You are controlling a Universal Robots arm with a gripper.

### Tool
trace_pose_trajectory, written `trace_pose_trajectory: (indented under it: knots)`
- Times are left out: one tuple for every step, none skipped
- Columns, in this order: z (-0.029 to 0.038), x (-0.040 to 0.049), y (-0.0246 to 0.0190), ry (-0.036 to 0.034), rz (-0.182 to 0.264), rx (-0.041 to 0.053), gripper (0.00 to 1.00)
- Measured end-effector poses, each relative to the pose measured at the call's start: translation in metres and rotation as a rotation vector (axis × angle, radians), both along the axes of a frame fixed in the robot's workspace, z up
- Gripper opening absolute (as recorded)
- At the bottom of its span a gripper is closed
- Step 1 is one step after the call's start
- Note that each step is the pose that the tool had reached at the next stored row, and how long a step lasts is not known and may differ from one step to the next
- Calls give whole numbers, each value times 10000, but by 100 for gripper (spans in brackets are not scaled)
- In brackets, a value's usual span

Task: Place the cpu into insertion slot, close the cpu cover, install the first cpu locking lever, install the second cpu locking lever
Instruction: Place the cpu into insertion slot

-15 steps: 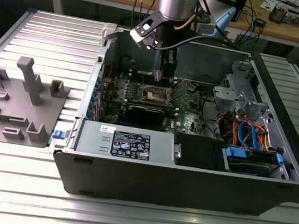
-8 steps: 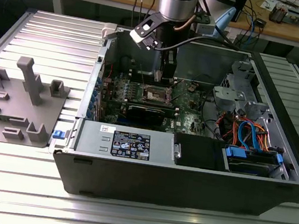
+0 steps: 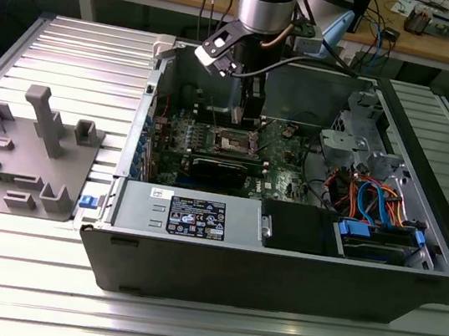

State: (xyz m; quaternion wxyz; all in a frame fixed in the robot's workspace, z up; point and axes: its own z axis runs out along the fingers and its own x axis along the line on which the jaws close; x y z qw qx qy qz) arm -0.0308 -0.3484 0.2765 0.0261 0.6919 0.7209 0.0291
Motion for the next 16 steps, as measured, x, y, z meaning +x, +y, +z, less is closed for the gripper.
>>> trace_pose_trajectory:
  knots:
    - [-2, 0, 0, -1, 0, 0, 54]
    - [-4, 0, 0, 0, 0, 0, 54]
    - [-16, 0, 0, 0, 0, -2, 54]
    - [-25, 0, 2, 0, -1, -1, 54]
    - [-26, 0, 2, 0, -1, -1, 54]
    - [-27, 0, 3, -1, 0, 0, 54]
    - [-29, 0, 5, -1, 0, 1, 54]
    - [-29, 0, 6, 0, 0, -1, 54]
    - [-31, 0, 10, -1, 0, -1, 54]
    - [-35, 0, 15, 1, 0, -1, 54]
    - [-36, 0, 16, 0, 0, 0, 54]
    - [-37, 0, 17, -1, -1, 0, 54]
    - [-38, 0, 19, -1, 0, -1, 54]
    - [-40, 0, 22, 0, -1, -1, 54]
    - [-42, 0, 26, 0, 0, -1, 54]
    - [-44, 0, 30, 0, -1, -1, 54]
